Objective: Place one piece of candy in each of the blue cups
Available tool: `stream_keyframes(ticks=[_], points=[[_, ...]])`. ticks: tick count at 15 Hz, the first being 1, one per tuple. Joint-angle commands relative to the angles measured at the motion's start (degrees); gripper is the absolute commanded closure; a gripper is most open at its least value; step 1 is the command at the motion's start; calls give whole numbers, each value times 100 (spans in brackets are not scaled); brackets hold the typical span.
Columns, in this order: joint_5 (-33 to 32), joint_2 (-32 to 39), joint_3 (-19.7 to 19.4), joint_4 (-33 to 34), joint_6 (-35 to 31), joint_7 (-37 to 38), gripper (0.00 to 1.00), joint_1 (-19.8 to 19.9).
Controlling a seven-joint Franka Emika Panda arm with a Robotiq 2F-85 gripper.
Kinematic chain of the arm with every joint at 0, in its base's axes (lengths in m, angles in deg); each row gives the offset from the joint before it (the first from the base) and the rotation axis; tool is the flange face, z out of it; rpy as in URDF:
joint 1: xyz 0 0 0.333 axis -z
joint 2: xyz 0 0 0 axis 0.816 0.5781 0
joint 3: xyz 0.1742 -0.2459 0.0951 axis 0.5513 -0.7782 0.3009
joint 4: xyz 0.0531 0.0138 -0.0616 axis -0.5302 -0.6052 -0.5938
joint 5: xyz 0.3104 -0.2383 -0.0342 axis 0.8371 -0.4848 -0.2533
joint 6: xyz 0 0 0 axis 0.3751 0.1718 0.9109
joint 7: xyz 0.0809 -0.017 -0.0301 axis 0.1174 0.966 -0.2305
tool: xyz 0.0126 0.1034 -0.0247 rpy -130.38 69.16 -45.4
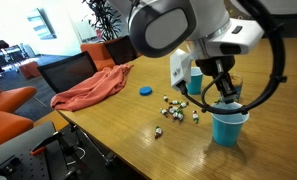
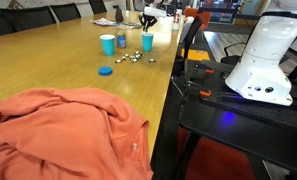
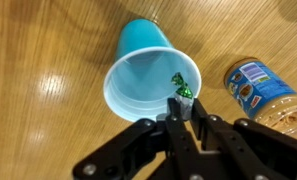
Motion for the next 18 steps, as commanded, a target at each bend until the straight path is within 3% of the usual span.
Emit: stream_keyframes(ticks=[1,6,9,14,18], points=[[112,74,97,218,276,61,55,8],[103,-627,267,-436,370,-90,19,-46],[54,-1164,477,-872,958,-394,1,-71],[-506,-1147,340,-849,2123,-176,0,-630],[-1117,-499,234,-603,2089,351,0,-1146]])
